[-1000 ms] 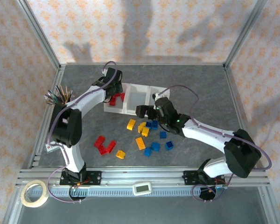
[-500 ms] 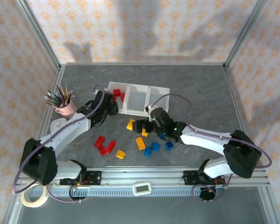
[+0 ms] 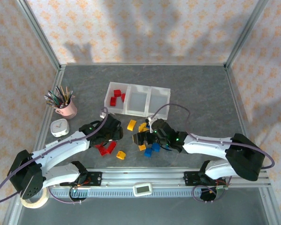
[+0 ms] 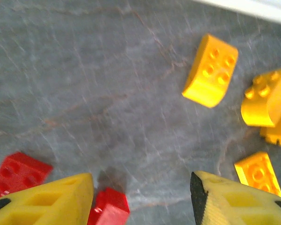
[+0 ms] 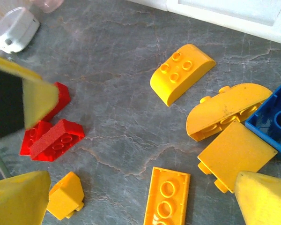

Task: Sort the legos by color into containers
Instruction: Pick up the lego from the bottom-left of the table.

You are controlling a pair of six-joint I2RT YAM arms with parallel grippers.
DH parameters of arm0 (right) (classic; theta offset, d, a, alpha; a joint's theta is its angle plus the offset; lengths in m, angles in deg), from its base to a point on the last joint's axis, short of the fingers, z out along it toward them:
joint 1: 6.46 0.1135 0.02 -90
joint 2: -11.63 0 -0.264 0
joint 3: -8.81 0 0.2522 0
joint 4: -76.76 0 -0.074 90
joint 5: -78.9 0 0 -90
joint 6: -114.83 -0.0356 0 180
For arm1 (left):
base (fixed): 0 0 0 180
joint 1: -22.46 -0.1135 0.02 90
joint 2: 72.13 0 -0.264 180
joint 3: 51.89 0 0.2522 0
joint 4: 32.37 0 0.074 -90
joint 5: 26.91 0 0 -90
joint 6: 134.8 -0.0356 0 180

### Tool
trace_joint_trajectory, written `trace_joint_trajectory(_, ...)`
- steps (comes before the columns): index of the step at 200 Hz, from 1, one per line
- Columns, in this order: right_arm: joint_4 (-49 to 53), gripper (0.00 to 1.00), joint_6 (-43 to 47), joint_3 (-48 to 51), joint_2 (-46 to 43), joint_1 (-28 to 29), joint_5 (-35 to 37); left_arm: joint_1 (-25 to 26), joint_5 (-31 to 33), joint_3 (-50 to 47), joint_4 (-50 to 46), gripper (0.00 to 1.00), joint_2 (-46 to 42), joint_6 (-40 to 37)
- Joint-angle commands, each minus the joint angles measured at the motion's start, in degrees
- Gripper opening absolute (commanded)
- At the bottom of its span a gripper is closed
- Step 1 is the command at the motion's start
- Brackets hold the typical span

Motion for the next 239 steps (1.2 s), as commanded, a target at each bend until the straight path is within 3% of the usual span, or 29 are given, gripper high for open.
trace_joint_trajectory(1, -3.9, 1.00, -1.3, 2.0, -2.2, 0.8, 0.0, 2.6, 0.6, -1.4, -3.3, 0.59, -0.1, 4.4)
trace_joint_trajectory(123, -4.8, 1.00, -2.1, 3.6, -2.6, 1.3, 1.7, 7.2, 7.0, -3.6, -4.4, 0.56, 9.4, 8.7)
trace_joint_trajectory(239, -4.5, 1.00, -1.7, 3.0, -1.5, 1.3, 2.8, 8.3, 5.3, -3.8, -2.5, 0.58, 12.8, 8.3)
